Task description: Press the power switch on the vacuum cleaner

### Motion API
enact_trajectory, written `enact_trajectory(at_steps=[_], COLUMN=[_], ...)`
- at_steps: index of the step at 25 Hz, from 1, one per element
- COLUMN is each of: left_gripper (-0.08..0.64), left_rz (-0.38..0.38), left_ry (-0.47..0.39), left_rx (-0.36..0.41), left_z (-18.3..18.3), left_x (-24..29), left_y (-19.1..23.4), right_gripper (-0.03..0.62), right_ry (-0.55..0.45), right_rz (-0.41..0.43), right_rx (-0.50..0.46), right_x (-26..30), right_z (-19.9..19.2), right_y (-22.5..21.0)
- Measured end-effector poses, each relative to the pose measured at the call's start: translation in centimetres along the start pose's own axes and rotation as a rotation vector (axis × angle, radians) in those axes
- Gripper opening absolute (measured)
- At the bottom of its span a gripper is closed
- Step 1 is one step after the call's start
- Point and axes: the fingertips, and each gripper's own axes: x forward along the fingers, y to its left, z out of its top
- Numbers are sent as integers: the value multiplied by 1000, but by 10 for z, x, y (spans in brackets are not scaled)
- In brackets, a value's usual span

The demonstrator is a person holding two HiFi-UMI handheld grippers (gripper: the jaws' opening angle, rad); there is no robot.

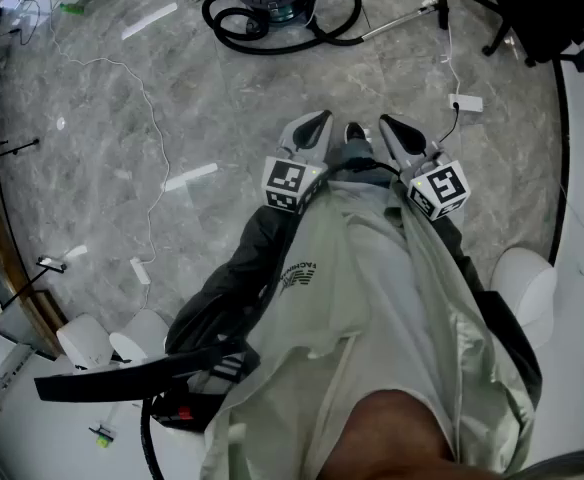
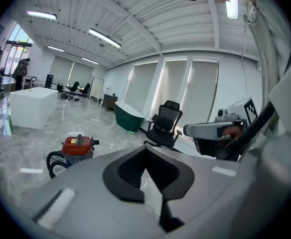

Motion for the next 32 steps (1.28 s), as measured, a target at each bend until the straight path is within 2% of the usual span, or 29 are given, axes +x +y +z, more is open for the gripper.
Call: enact_trajectory(at_steps=[3, 7, 12, 22, 24, 27, 30, 32], left_gripper=[0, 0, 0, 0, 0, 0, 0, 0], left_rz=[34, 74, 96, 128, 129, 135, 150, 150], left_ry=[-19, -37, -47, -93, -92, -90, -106, -88], left_rx=[-10, -71, -41, -51, -62, -29, -42, -41], left_z=[0, 10, 0, 2, 2, -7, -5, -9], left_x=[-4, -15, -26, -55, -60, -66, -69, -69], left_y=[5, 10, 21, 44, 48, 59, 72, 80], right_gripper=[0, 0, 0, 0, 0, 0, 0, 0], right_ry=[7, 12, 10, -5, -8, -8, 2, 6], right_rz=[26, 60, 77, 73, 77, 81, 94, 100], right_rx=[-10, -30, -39, -33, -43, -51, -49, -38], right_x=[4, 12, 20, 40, 45, 52, 64, 73], right_z=[-1, 0, 3, 11, 13, 15, 17, 19], right_y=[3, 11, 21, 40, 46, 55, 61, 61])
